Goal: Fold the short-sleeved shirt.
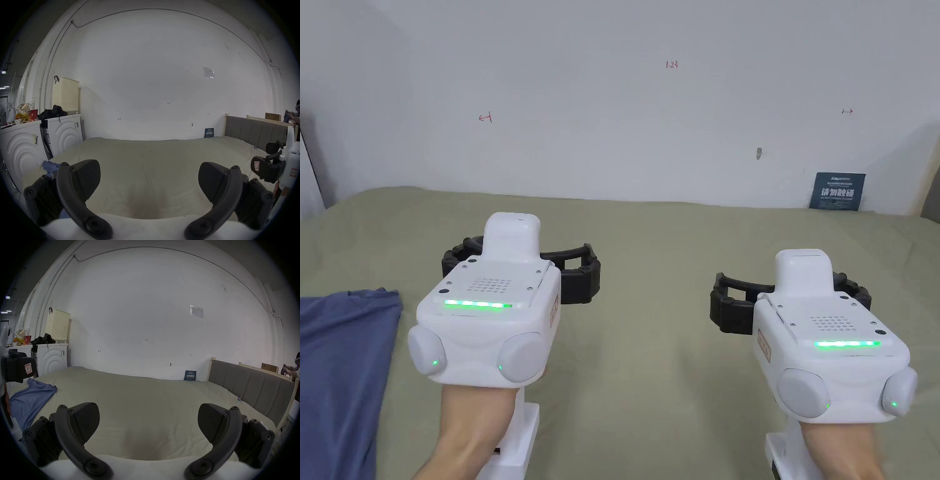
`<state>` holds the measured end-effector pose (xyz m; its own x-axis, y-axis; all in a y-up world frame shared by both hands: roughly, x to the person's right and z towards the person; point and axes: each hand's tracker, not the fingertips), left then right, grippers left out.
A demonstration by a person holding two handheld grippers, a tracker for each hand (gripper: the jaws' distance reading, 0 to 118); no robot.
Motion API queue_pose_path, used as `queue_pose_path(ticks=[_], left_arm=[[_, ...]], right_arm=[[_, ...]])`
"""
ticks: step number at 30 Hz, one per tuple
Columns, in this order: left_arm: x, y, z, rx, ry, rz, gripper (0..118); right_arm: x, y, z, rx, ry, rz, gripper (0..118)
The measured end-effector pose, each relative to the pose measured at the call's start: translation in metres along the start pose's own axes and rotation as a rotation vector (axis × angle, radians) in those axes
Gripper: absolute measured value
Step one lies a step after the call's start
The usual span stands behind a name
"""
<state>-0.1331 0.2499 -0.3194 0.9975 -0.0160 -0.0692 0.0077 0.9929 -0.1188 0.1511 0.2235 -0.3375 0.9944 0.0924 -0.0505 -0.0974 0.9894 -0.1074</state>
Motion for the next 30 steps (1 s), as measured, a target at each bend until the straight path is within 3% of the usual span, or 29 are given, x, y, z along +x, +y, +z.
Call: queue_pose_path(ticks=[30], left_arm=[[0.0040,-0.0006,0.0007,-0.004,-0.002,-0.016,118]], right_arm=[[0.0022,-0.0010,0.0003,0.008,-0.008,-0.012,118]])
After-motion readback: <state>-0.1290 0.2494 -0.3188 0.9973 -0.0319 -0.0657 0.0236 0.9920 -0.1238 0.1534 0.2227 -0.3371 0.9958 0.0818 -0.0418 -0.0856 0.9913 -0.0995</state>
